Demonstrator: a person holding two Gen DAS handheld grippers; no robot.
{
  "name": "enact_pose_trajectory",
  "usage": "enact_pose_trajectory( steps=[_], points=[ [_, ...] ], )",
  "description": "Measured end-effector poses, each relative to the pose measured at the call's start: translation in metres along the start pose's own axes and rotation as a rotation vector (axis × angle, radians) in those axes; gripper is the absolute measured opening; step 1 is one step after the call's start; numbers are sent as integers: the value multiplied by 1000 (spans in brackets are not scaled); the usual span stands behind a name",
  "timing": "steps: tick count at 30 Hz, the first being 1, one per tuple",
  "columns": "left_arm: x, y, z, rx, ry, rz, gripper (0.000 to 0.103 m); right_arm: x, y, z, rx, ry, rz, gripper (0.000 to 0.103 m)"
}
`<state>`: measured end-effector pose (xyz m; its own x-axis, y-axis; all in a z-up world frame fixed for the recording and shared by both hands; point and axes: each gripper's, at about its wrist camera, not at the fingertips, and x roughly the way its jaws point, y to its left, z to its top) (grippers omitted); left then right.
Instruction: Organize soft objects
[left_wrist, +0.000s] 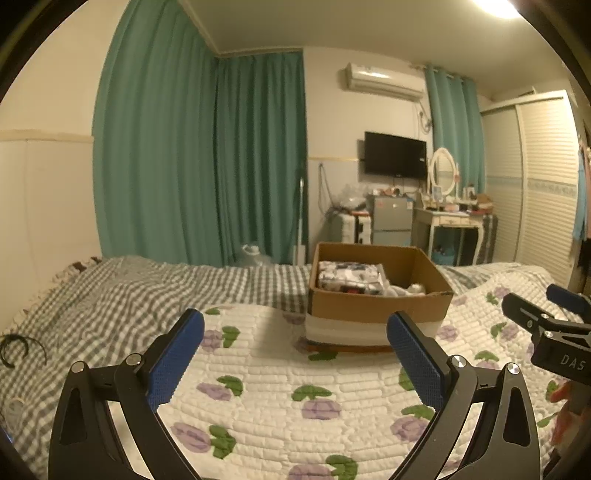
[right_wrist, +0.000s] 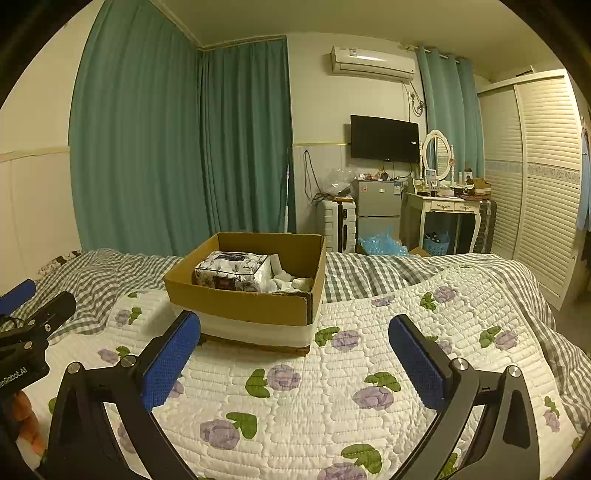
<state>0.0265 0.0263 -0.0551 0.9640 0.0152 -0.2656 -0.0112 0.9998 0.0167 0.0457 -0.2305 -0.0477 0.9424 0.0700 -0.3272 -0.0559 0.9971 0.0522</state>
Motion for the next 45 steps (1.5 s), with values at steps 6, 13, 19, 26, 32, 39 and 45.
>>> enact_pose_trajectory(
  steps=[6,13,19,26,32,39,45],
  points=[
    [-1,0,0,1,2,-5,101,-1,2,-1,-5,-4,3,103],
    [0,-1,0,13,11,-11,101,0,4,-1,-12,0,7,103],
    [0,-1,0,12,14,-16,101,1,5,-1,-15,1,10,103],
    [-2,0,0,15,2,-6,101,3,4,-2,-16,4,7,103],
    [-2,0,0,15,1,-7,101,3,3,-3,-17,4,6,103],
    [-2,0,0,14,1,-6,101,4,2,-4,-15,10,6,103],
    [-2,0,0,16,-1,-5,101,4,2,-5,-15,11,6,103]
  ],
)
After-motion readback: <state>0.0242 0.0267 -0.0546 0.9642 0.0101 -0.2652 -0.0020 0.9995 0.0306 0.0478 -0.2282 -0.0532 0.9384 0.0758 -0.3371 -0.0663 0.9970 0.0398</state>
